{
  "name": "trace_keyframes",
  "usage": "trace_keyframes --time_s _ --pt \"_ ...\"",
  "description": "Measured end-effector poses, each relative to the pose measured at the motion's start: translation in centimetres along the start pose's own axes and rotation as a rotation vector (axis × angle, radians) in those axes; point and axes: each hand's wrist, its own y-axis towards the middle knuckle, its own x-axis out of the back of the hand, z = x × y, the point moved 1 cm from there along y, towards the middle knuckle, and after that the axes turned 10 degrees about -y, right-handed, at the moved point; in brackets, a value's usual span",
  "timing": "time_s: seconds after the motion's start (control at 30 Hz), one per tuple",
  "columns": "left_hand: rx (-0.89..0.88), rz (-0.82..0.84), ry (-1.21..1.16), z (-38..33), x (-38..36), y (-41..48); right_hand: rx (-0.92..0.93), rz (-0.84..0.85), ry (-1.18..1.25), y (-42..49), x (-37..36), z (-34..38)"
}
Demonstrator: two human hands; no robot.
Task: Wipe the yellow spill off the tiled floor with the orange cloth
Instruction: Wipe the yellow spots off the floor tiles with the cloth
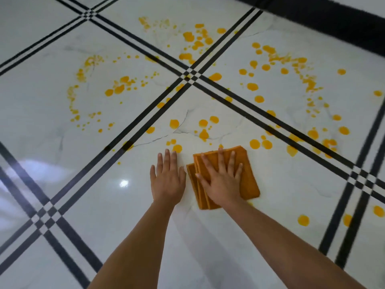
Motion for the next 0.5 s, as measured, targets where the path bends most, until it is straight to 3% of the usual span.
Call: trace_keyframes --time_s 0.07,0.13,0.23,0.27,0.3,0.4,0.47,0.5 --pt "0.01 -0.047 -0.011 0.5 -0.7 0.5 0.238 -0.08 -0.141 -0.3 -0.8 -2.3" --pt "0.004 -0.056 -0.02 0.6 -1.1 0.7 0.299 -0.07 -0.259 2.5 -0.2 -6.0" --pt "0.023 -0.038 -0.058 -0.1 -1.8 0.2 -0.074 -0.065 -0.137 8.9 2.4 -6.9" --pt "0.036 -0.043 -0.068 -0.2 -1.9 0.3 -0.096 -0.06 -0.118 9.4 2.4 -5.4" --pt "0.049 -0.055 -0.073 0.0 -1.9 0.5 -0.038 -0.104 -0.127 8.5 1.9 -3.9" --pt "0.076 -0.104 -0.067 0.7 -2.1 0.2 0.458 -0.111 -0.238 2.0 -0.5 -4.1" --pt "0.096 -0.12 -0.06 1.2 -2.0 -0.1 0.51 -0.116 -0.28 3.5 0.1 -7.2" --pt "0.106 -0.124 -0.056 1.4 -1.9 0.0 0.389 -0.12 -0.265 6.2 1.1 -7.8"
